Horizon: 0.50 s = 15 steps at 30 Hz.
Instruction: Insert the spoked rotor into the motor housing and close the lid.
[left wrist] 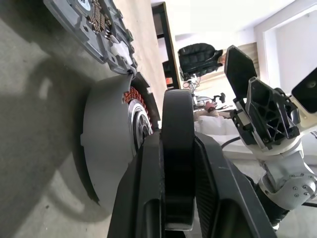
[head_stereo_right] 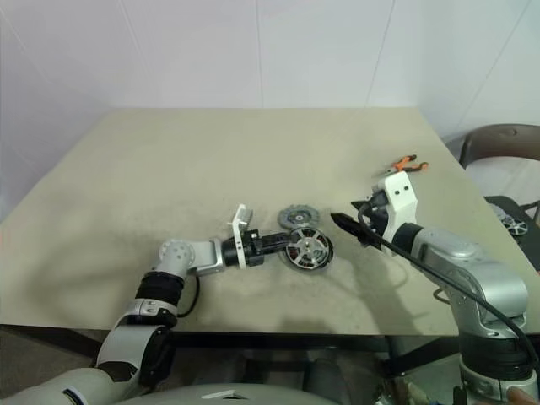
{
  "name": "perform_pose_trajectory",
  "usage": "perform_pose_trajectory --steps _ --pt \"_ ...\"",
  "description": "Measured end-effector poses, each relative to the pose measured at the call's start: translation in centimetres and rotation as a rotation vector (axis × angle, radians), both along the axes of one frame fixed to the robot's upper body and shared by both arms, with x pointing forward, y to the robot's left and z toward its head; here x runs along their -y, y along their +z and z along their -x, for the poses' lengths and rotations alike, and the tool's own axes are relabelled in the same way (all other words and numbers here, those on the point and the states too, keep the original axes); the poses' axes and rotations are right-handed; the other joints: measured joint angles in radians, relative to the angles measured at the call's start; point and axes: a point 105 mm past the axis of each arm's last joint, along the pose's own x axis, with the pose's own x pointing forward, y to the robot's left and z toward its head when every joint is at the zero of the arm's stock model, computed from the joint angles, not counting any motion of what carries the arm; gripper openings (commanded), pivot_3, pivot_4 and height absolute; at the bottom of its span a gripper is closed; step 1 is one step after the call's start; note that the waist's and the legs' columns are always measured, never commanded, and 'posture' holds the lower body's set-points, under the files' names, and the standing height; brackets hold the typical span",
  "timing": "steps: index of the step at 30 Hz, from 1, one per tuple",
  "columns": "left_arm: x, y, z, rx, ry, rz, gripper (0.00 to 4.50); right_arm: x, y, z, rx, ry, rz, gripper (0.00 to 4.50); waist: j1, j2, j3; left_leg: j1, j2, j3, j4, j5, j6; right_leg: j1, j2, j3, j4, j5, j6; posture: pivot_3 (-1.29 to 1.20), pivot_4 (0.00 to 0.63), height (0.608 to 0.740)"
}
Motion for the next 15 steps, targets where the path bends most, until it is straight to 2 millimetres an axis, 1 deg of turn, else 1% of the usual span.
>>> perform_pose_trajectory --steps 15 --pt "0.73 -0.86 -0.46 0.016 0.006 0.029 0.47 -0.36 -0.54 0.34 -0.01 0.013 0.016 3.08 0.002 0.002 -0.001 0.002 0.0 0.0 0.002 0.0 0.001 0.002 -0.001 0.0 -0.001 0.0 0.0 0.0 0.0 0.74"
